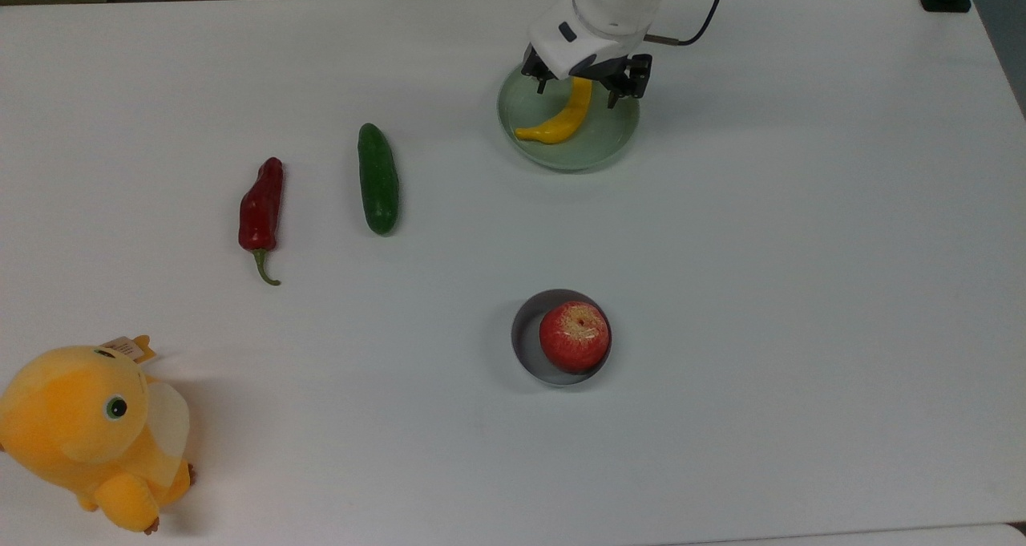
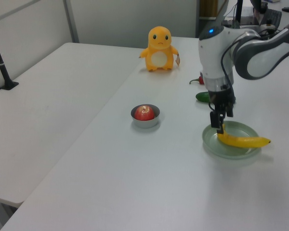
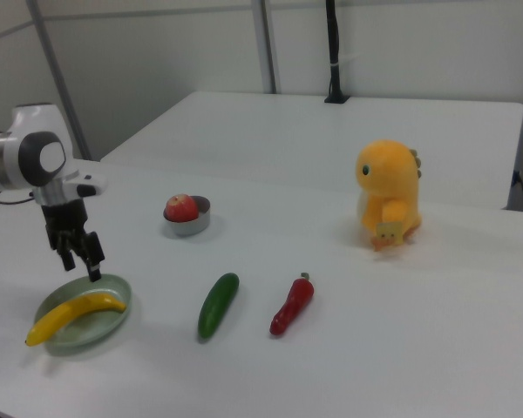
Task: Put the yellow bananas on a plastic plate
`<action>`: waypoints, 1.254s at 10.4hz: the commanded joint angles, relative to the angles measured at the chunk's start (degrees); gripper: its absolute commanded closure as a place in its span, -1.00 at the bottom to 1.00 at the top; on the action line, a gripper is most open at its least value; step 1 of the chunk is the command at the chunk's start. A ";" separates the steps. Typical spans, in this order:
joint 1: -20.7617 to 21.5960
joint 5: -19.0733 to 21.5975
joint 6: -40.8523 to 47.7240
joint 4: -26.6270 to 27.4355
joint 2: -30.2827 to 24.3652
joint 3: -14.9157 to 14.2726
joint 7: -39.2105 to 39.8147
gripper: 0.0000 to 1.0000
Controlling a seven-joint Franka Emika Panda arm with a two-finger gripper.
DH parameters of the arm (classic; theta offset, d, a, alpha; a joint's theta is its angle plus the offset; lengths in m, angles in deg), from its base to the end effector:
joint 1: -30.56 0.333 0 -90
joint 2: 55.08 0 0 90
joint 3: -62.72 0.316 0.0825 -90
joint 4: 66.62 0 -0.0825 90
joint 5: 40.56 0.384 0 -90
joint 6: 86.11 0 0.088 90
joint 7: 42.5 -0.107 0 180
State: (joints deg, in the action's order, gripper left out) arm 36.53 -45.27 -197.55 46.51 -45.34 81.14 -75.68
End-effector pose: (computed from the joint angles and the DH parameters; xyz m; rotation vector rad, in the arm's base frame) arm 0.5205 0.2248 0.3737 3.0187 -0.1742 -0.2378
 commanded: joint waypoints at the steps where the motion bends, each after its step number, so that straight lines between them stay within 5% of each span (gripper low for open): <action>1: -2.10 0.48 1.56 -5.70 -2.70 -3.01 -0.75 -1.00; 4: -2.02 1.63 6.75 -13.44 -4.19 -9.17 -0.40 -1.00; 9: -1.84 4.17 12.55 -14.34 -12.81 -20.94 6.33 -1.00; 13: -1.67 6.73 13.62 -14.34 -13.87 -23.34 23.84 -1.00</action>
State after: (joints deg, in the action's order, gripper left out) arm 33.75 -39.59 -184.28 31.67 -59.05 58.44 -58.22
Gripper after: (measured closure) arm 0.000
